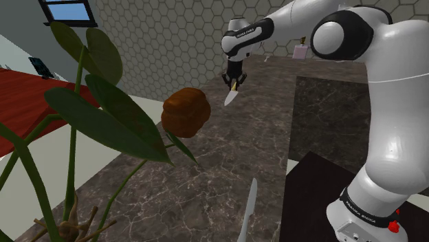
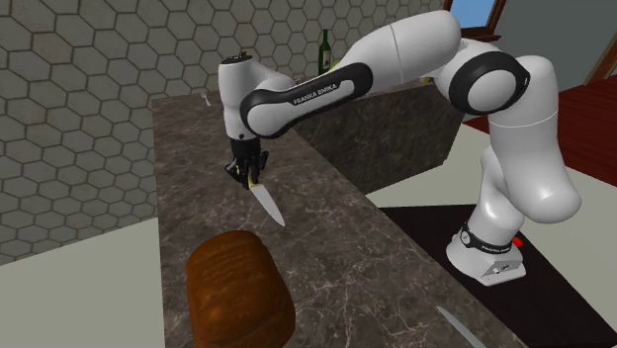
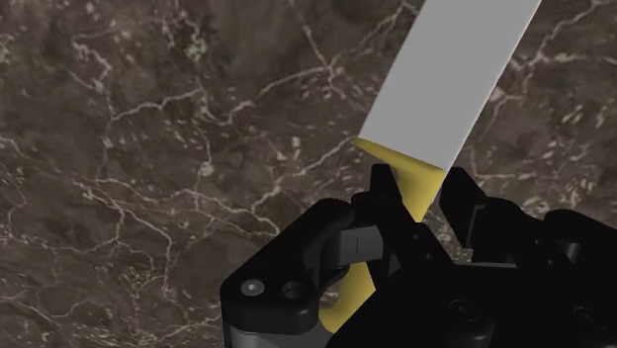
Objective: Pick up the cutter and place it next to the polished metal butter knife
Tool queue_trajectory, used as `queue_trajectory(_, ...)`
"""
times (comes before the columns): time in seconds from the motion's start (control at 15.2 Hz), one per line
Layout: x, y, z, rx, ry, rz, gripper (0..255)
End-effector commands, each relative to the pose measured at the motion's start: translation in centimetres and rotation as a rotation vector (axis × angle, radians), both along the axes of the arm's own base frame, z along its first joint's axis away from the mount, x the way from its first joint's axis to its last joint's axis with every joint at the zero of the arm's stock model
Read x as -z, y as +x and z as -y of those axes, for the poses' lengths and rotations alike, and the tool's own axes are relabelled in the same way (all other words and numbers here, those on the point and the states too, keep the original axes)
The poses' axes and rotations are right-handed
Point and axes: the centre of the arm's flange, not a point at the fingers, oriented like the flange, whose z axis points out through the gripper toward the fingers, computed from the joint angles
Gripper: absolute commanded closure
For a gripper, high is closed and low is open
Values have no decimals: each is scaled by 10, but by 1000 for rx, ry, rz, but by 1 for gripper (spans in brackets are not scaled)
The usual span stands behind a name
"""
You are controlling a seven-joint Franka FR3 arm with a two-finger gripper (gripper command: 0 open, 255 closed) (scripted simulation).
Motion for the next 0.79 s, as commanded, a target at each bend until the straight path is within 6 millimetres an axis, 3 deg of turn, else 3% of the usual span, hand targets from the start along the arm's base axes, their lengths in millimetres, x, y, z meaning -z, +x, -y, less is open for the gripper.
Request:
queue_trajectory(0.0,-10,0,0,0,0,0,255)
queue_trajectory(0.07,-14,0,0,0,0,0,255)
queue_trajectory(0.73,-14,-56,-119,0,0,0,255)
